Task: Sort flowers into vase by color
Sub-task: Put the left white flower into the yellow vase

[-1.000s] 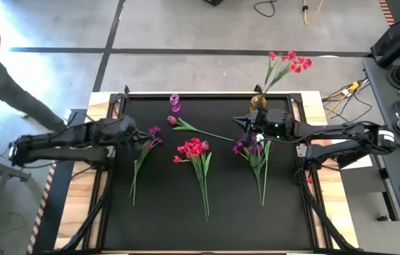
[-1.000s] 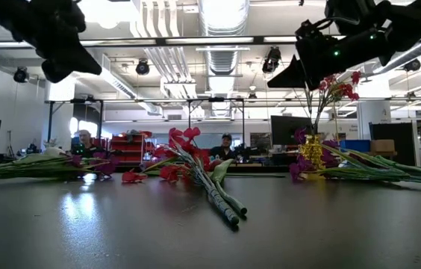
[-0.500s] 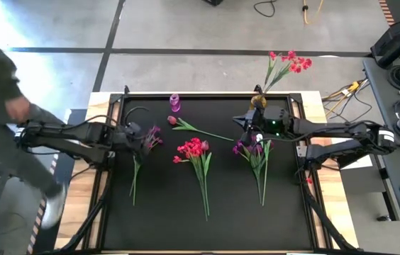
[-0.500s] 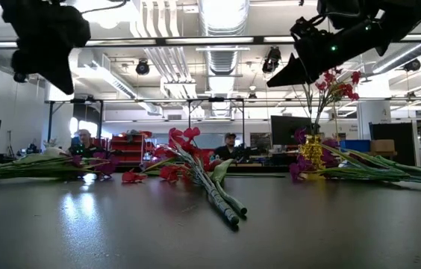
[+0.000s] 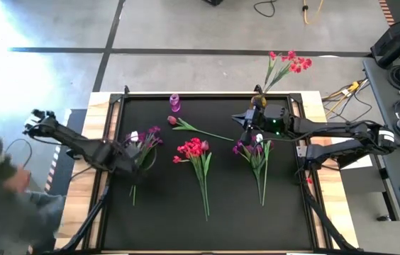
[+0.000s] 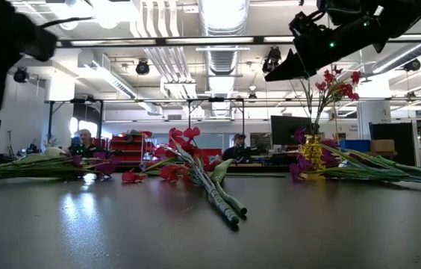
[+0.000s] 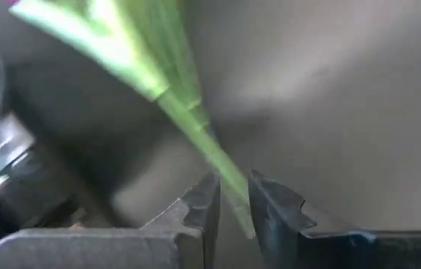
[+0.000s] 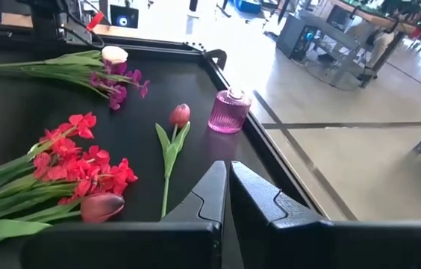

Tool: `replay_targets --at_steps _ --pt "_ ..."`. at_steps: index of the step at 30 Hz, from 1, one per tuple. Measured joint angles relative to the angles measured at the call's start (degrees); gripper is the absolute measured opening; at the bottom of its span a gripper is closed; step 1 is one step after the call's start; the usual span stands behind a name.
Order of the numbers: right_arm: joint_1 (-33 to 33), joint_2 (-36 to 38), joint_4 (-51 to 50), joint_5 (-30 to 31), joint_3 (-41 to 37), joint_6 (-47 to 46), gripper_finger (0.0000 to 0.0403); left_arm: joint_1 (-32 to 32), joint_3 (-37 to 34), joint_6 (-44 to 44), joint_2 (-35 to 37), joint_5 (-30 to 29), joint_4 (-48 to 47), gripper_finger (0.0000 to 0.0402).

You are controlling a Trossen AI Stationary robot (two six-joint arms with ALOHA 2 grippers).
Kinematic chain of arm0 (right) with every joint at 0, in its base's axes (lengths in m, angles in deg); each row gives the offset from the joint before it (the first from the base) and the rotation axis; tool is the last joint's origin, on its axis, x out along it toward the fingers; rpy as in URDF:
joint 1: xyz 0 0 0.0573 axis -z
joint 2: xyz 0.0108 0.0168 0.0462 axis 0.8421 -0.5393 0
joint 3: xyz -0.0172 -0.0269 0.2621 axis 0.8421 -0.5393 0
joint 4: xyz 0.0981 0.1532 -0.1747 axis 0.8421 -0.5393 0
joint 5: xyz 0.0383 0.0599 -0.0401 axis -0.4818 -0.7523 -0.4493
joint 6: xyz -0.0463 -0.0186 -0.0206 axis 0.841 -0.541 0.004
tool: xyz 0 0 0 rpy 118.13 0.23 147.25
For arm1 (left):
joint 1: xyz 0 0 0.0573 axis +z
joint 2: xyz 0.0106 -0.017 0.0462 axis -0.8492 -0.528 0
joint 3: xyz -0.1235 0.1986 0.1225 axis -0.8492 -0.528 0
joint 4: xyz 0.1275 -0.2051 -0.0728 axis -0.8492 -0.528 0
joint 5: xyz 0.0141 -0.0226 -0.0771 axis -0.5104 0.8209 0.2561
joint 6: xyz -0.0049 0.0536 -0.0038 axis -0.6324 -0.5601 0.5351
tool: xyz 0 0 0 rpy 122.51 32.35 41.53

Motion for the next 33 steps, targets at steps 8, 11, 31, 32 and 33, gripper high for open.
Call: replay_targets --at_steps 8,11,31,32,33 --pt "0.0 0.0 0.1 0.0 0.1 0.9 0.0013 -9.5 -5.5 15.8 1.5 -0.5 -2.2 0.0007" --pt "0.0 0.0 0.2 0.0 0.5 0.9 0.0013 -9.5 -5.0 17.4 0.9 -1.7 -1.4 0.0022" --pt "0.0 0.0 0.3 -0.2 0.5 -0.8 0.0013 -0.5 -9.9 12.1 -8.9 -0.5 8.0 0.0103" --pt "-0.1 0.0 0.3 -0.2 0.5 -0.8 0.0013 -0.3 -9.9 12.1 -9.0 -1.0 8.9 0.0103" --pt "-0.1 0.0 0.3 -0.2 0.5 -0.9 0.0013 -0.1 -9.9 12.0 -9.1 -1.4 9.7 0.0103"
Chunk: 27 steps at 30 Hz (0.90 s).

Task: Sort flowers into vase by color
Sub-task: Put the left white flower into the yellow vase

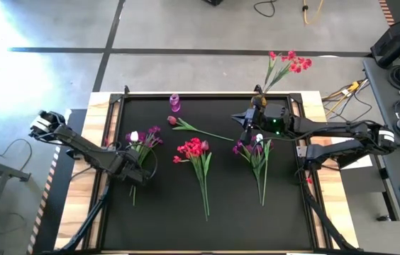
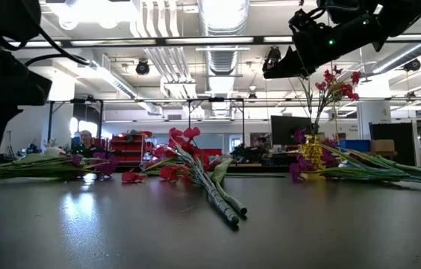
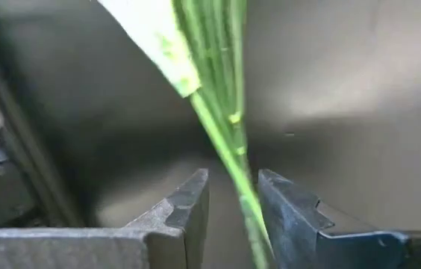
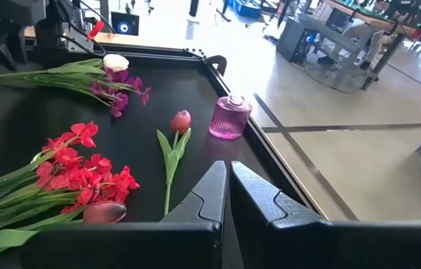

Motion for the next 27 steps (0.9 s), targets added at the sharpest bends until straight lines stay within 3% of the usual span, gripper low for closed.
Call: replay_targets --at_steps 15,27 --pt "-0.1 0.0 0.6 0.0 0.0 0.9 0.0013 1.1 -4.1 -0.9 0.4 -2.6 6.2 0.0115" --pt "-0.1 0.0 1.1 0.0 0.0 1.0 0.0013 1.1 -6.6 -0.4 1.4 -2.7 8.3 0.001"
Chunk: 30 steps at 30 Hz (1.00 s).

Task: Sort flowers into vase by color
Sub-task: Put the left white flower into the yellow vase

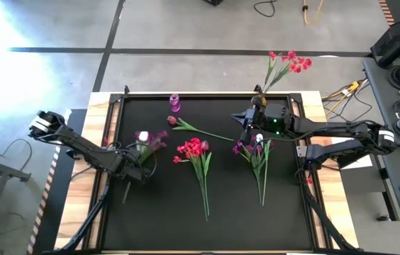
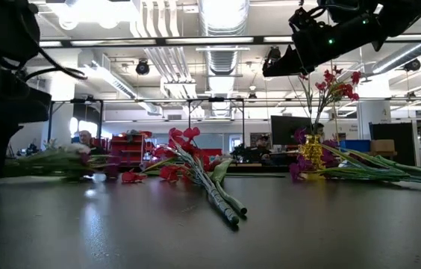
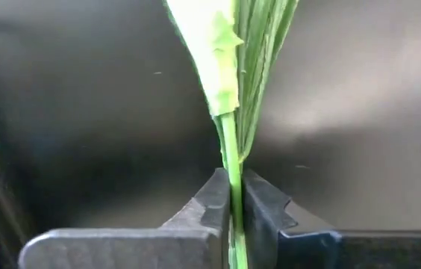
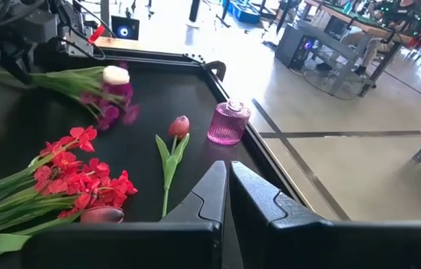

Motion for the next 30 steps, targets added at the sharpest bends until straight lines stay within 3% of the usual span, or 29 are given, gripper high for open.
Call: replay_targets --at_steps 4,12,16,20,27,30 --pt "0.0 0.0 0.0 0.0 0.0 0.0 0.0013 0.0 2.1 -1.2 0.5 0.0 -0.4 0.0014" --pt "0.0 0.0 0.0 0.0 0.0 -0.4 0.0013 0.0 3.6 -2.7 0.1 0.9 -2.1 0.0083" --pt "0.0 0.0 0.0 0.0 0.0 -0.4 0.0013 0.0 2.7 -2.9 -0.3 2.5 -1.9 0.0097" --pt "0.0 0.0 0.0 0.0 0.0 -0.4 0.0013 0.0 2.3 -2.9 -0.7 2.7 -1.9 0.0077" --pt "0.0 0.0 -0.1 0.0 0.0 -0.4 0.0013 0.0 3.2 -2.9 -0.4 2.6 -3.9 0.0008" --pt "0.0 0.0 -0.1 0.0 0.0 -0.4 0.0013 0.0 4.3 -2.9 -0.3 2.6 -5.5 0.0006"
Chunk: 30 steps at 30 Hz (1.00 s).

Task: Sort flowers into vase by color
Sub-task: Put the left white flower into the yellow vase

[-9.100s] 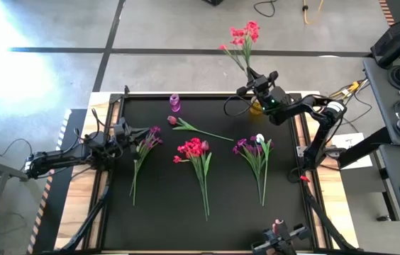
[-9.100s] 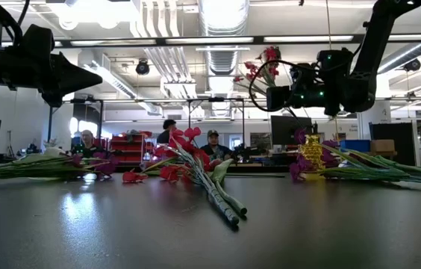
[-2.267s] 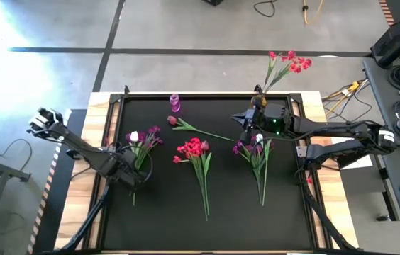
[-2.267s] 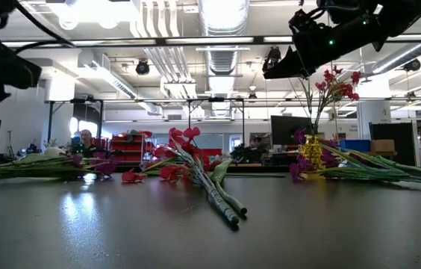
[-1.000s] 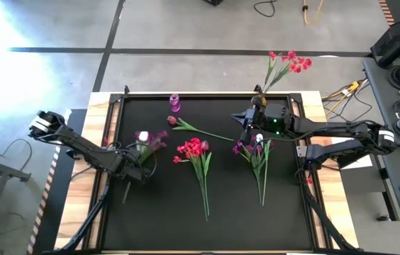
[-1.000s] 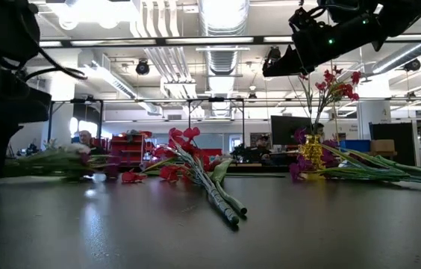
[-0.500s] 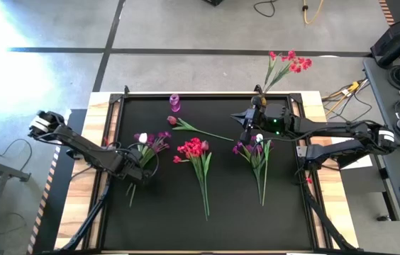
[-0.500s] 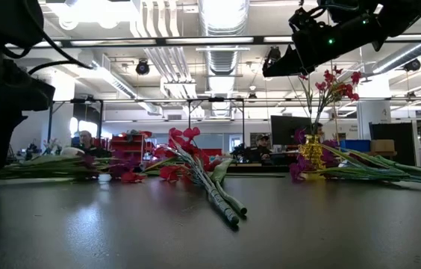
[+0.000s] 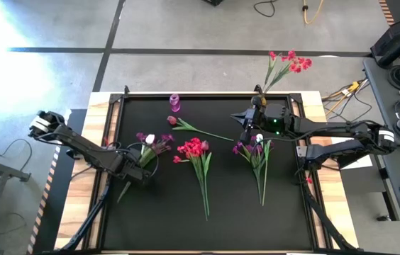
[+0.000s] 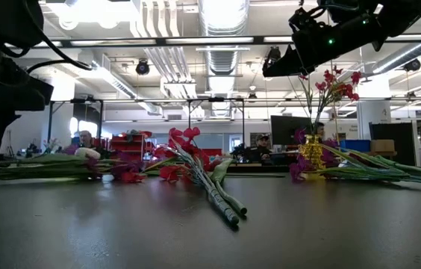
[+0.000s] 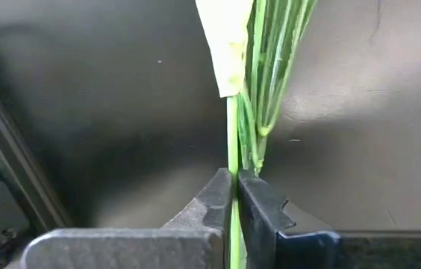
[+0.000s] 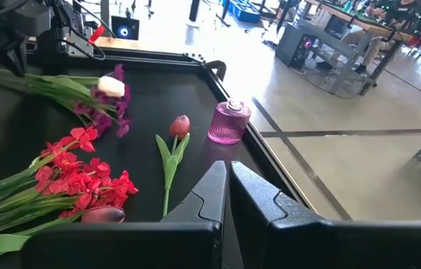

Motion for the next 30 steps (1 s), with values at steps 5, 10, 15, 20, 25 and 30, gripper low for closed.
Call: replay_targets --at_steps 5,10,15,20,25,30 --pt "0.0 0.0 0.0 0.0 0.0 0.0 0.0013 -0.2 2.3 -0.1 0.0 -0.2 -3.2 0.0003" --pt "0.0 0.0 -0.1 0.0 0.0 0.0 0.0013 -2.1 6.2 -0.3 0.2 -6.8 -7.4 0.0001" --pt "0.0 0.2 -2.9 0.0 0.0 1.3 0.0013 -5.2 9.6 -1.3 1.9 -19.4 -4.6 0.0" --pt "0.0 0.7 -6.0 -1.8 -0.2 -2.1 0.0013 -6.1 8.5 -12.1 4.9 -32.1 8.1 0.0" --pt "-0.5 0.5 -0.3 -11.6 -4.2 -6.0 0.0013 -3.6 3.5 -31.5 8.5 -37.5 27.9 0.0" --pt "-2.2 0.5 9.7 -13.0 -8.0 -9.2 0.0013 3.7 -3.5 -56.7 12.1 -33.2 56.1 0.0"
